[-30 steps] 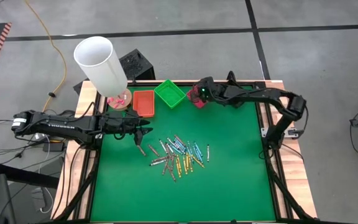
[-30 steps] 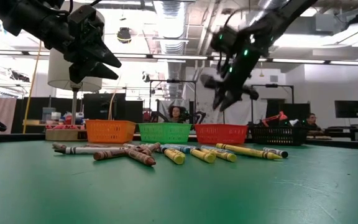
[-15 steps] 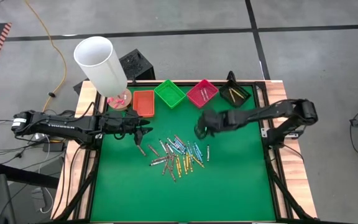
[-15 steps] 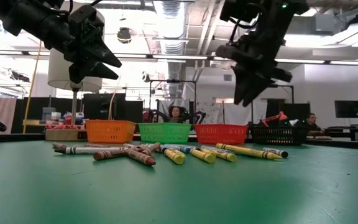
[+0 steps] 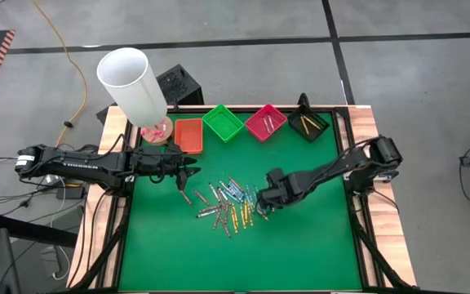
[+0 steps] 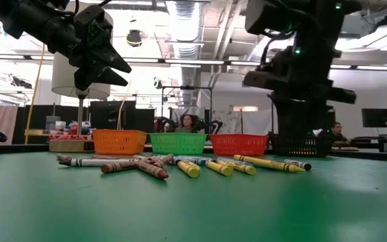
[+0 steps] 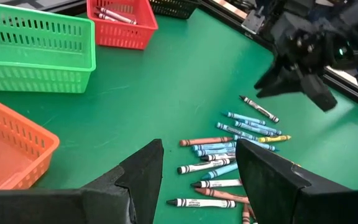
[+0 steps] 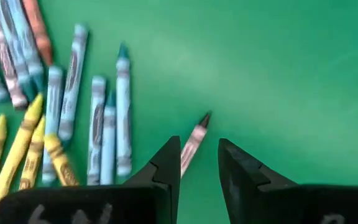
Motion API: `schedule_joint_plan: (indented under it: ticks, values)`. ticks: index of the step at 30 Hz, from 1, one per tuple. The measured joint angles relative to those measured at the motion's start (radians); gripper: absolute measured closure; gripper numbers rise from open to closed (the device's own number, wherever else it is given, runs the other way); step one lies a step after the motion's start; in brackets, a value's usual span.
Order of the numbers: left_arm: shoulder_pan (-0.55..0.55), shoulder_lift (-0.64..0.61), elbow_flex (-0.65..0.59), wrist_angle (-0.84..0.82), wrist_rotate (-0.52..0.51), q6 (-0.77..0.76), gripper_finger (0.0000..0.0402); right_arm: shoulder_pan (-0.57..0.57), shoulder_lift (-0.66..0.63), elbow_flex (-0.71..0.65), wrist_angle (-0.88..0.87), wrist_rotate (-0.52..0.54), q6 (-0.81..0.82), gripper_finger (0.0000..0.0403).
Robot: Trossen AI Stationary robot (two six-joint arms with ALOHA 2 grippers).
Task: Sort crayons
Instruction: Put the black crayon into the red bin
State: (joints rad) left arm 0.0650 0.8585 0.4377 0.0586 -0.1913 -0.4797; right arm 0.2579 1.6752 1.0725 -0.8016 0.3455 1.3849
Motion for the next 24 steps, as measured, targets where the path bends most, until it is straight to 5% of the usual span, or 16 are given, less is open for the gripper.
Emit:
schedule_joint_plan:
  ticks: [24]
  values:
    - [0.0, 0.0, 0.0, 0.001, 0.0, -0.003, 0.021, 0.057, 0.08, 0.0, 0.027, -0.06, 0.073, 0.0327]
